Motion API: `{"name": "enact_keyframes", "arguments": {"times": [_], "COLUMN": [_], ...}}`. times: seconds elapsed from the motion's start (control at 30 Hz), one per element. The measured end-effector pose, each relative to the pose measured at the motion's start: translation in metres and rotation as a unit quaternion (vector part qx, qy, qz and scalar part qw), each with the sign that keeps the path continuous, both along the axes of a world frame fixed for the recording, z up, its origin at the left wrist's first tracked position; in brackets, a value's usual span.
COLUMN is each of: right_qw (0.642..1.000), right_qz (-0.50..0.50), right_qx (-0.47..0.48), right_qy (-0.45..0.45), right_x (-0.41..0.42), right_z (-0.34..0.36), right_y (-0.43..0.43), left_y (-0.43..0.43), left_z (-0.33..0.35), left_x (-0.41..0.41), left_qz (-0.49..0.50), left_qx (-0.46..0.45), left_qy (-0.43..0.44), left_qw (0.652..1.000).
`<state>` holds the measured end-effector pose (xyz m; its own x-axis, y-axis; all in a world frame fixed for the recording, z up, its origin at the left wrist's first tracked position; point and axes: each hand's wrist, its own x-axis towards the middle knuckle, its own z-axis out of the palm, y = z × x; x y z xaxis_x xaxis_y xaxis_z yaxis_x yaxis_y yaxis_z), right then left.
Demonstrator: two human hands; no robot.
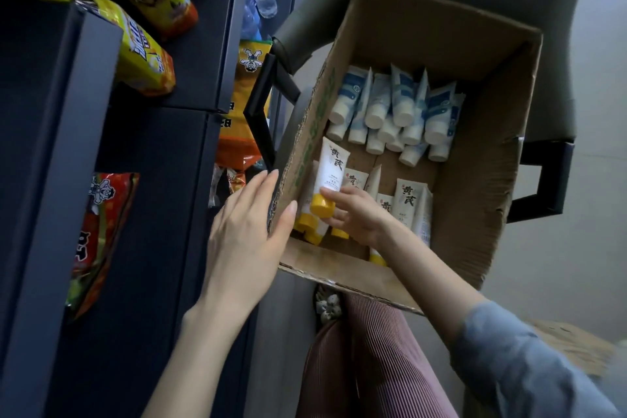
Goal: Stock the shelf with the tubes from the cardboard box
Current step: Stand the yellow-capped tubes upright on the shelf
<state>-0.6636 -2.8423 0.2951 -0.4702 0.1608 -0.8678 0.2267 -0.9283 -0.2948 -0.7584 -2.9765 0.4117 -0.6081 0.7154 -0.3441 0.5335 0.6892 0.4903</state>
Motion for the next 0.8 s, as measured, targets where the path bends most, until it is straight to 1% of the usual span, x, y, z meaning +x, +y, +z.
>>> {"name": "enact_keyframes", "arguments": {"times": [0.07, 0.17, 0.27, 0.33, 0.4, 0.5, 0.57, 0.8], "right_qw": [0.999, 0.991, 0.98, 0.973, 0.965, 0.954, 0.949, 0.935], "right_qz": [-0.009, 0.034, 0.028, 0.016, 0.011, 0.017, 0.026, 0.057], "right_qx": [0.022, 0.11, 0.175, 0.21, 0.244, 0.28, 0.295, 0.334], "right_qy": [0.025, 0.07, 0.094, 0.096, 0.096, 0.105, 0.107, 0.106], "right_x": [0.013, 0.029, 0.034, 0.034, 0.032, 0.028, 0.025, 0.02], "right_z": [0.021, 0.056, 0.08, 0.087, 0.089, 0.09, 0.09, 0.091], "right_y": [-0.011, -0.031, -0.053, -0.063, -0.07, -0.074, -0.075, -0.074], "left_y": [0.004, 0.01, 0.014, 0.014, 0.012, 0.009, 0.009, 0.011], "left_z": [-0.001, -0.003, -0.005, -0.005, -0.006, -0.005, -0.004, 0.0], "left_x": [0.002, 0.006, 0.013, 0.015, 0.014, 0.014, 0.014, 0.003], "left_qz": [0.008, 0.057, 0.14, 0.187, 0.218, 0.238, 0.242, 0.227], "left_qx": [0.02, 0.068, 0.162, 0.216, 0.247, 0.254, 0.246, 0.242], "left_qy": [-0.027, -0.115, -0.204, -0.223, -0.242, -0.295, -0.324, -0.365], "left_qw": [0.999, 0.989, 0.955, 0.932, 0.913, 0.89, 0.881, 0.87]}}
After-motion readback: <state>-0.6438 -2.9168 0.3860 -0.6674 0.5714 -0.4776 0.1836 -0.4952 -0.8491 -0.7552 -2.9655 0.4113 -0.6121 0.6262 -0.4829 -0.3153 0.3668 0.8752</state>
